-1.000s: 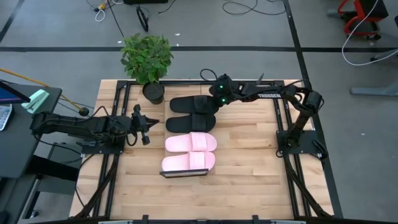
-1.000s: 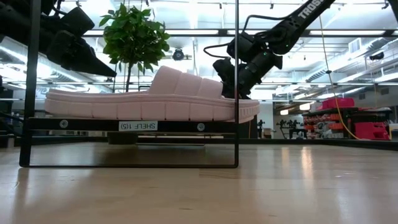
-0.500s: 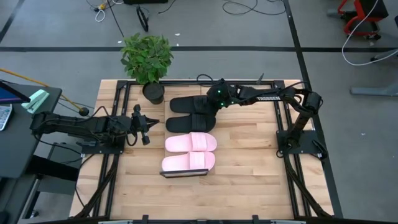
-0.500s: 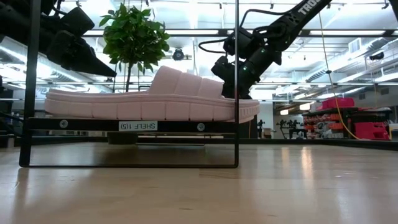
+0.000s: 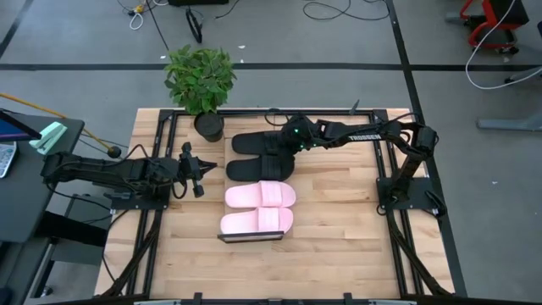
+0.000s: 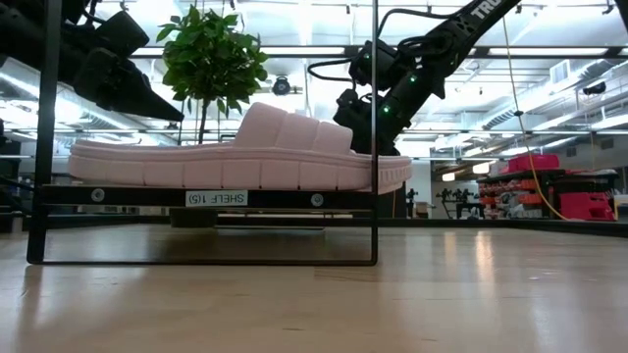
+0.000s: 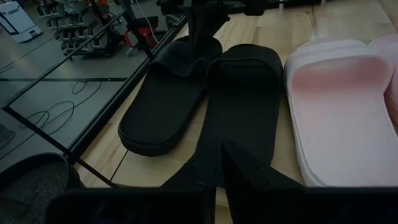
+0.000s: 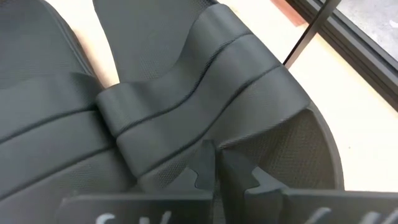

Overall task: Pick and place slides into the shelf
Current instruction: Put the black slipper on the shelf

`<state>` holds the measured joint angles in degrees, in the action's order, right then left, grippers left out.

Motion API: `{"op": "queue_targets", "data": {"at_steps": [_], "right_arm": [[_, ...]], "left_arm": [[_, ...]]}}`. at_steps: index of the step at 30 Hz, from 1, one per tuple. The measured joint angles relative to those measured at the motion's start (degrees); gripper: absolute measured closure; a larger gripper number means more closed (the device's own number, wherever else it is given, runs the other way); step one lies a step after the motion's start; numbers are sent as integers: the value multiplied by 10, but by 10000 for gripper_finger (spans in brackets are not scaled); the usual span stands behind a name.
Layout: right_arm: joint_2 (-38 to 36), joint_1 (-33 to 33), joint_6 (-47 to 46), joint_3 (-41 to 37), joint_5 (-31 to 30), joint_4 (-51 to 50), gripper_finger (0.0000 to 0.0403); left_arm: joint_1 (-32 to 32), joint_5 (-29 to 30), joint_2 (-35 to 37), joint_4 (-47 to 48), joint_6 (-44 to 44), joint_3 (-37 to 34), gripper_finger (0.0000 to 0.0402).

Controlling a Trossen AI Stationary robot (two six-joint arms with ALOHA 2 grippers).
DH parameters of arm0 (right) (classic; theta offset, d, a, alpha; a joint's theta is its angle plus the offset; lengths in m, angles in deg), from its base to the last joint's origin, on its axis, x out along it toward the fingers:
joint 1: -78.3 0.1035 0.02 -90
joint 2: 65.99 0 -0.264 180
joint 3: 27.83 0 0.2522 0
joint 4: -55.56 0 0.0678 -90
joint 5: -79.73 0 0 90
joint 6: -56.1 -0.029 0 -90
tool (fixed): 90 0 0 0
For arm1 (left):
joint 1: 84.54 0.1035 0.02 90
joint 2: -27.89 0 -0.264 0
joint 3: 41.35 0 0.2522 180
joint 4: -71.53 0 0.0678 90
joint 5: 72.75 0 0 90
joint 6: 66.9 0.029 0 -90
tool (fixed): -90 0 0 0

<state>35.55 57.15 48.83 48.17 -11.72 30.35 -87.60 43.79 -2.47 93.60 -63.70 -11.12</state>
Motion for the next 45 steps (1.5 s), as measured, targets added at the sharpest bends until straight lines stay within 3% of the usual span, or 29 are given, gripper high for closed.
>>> {"op": "queue_targets", "data": {"at_steps": [17,26,45], "right_arm": [[0,0,24,0,-11,-9,396],[0,-1,28,0,18,-22,393],[-64,0,-4,-1,30,-35,275]], "left_arm": [[0,0,0,0,0,0,373],[0,0,0,-1,0,0,383],[0,0,0,-2,-1,0,379]]}}
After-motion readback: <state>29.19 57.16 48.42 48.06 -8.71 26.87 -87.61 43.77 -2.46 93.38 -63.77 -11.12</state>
